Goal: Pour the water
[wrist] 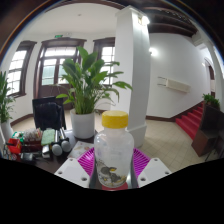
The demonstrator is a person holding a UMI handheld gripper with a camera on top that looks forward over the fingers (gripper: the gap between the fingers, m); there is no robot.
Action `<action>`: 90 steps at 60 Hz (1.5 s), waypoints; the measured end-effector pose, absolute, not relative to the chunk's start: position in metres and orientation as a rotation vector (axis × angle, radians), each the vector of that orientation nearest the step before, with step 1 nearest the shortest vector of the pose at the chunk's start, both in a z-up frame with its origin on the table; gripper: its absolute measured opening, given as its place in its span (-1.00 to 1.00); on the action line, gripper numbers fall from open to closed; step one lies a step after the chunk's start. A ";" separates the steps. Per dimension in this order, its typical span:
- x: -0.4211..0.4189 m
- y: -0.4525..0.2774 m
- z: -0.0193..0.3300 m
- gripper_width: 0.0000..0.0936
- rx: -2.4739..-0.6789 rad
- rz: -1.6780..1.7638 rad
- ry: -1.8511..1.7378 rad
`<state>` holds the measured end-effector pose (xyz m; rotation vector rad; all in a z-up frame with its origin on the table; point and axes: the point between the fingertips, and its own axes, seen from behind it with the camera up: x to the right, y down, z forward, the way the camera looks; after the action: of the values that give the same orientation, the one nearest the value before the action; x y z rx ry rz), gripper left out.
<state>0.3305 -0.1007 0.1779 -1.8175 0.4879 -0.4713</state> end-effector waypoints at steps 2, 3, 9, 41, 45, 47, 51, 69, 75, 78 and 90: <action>0.334 -0.099 0.165 0.04 -1.835 -0.468 0.490; 0.336 -0.099 0.157 0.03 -1.844 -0.466 0.490; 0.342 -0.092 0.116 0.04 -1.884 -0.452 0.470; 0.346 -0.094 0.072 0.17 -1.804 -0.387 0.443; 0.346 -0.095 0.070 0.24 -1.823 -0.387 0.461; 0.343 -0.097 0.064 0.34 -1.853 -0.374 0.469; 0.338 -0.103 0.051 0.57 -1.914 -0.358 0.469; 0.291 -0.189 0.063 0.64 -1.943 -0.281 0.459; 0.270 -0.223 0.078 0.64 -1.951 -0.288 0.446; 0.259 -0.238 0.084 0.64 -1.963 -0.284 0.442; 0.197 -0.268 0.114 0.64 -1.933 -0.172 0.406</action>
<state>0.1967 -0.2685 0.1143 -1.9335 0.4060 -0.1725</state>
